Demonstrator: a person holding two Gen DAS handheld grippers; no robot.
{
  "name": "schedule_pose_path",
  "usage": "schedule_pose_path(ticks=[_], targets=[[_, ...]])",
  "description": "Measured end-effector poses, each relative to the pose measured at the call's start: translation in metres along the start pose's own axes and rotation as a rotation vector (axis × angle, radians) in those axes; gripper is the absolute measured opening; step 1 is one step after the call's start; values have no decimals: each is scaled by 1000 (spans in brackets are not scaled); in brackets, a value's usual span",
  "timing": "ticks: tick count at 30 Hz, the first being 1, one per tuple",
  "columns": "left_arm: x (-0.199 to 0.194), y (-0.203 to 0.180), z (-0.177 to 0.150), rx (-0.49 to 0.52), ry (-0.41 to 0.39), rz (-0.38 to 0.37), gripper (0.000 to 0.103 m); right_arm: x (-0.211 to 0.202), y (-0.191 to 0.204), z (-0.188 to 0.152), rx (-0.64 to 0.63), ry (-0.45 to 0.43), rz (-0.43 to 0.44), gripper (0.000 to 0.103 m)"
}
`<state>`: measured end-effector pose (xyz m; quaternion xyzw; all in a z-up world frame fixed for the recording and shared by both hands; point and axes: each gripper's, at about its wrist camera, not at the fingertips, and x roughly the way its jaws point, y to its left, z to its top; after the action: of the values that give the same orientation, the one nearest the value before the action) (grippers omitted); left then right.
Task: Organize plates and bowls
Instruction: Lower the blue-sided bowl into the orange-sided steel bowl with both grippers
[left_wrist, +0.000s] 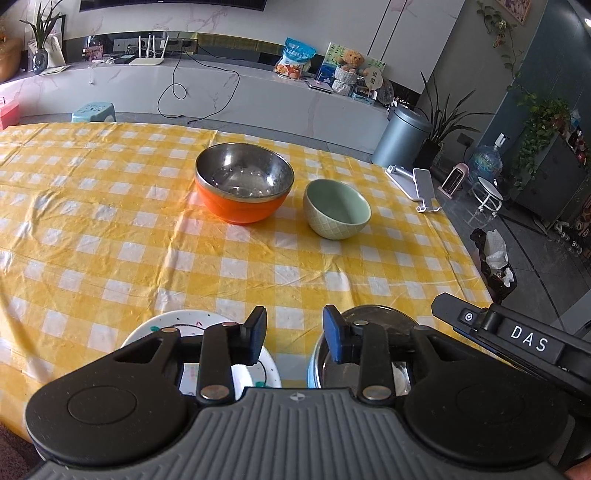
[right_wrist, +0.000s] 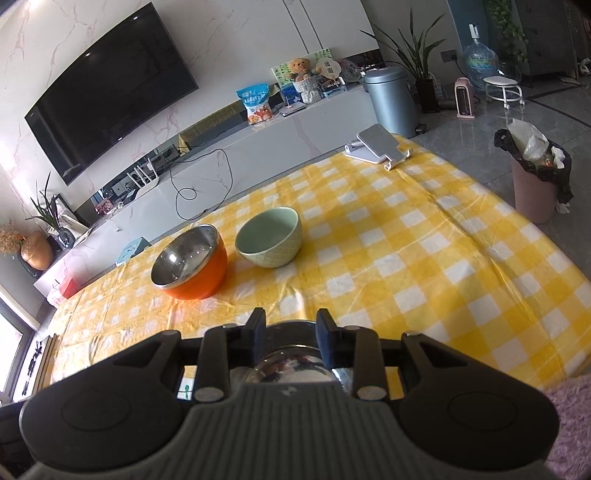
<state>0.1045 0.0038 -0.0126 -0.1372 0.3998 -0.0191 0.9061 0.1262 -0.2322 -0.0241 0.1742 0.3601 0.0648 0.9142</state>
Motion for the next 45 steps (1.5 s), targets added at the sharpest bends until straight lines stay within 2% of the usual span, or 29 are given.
schedule_pose_path(ticks=[10, 13, 18, 31, 34, 38, 41, 43, 45], targets=[[10, 34, 40, -9, -41, 55, 39, 42, 47, 16, -118, 39, 11, 38], [18, 45, 52, -15, -54, 78, 47, 59, 59, 21, -154, 55, 9, 41], [37, 62, 70, -32, -53, 93, 51, 89, 79, 32, -191, 79, 4, 47], [99, 91, 113, -75, -49, 107, 51, 176, 107, 62, -192, 158, -15, 46], [113, 93, 115, -86, -36, 107, 51, 191, 106, 65, -182, 174, -24, 37], [128, 91, 117, -69, -24, 110, 46, 205, 106, 67, -180, 183, -38, 30], [136, 89, 118, -57, -14, 130, 34, 211, 104, 67, -171, 187, -31, 23], [140, 89, 117, -57, -9, 130, 22, 214, 105, 68, -169, 187, -23, 19], [141, 88, 116, -56, -8, 128, 17, 215, 106, 68, -171, 188, -13, 12]])
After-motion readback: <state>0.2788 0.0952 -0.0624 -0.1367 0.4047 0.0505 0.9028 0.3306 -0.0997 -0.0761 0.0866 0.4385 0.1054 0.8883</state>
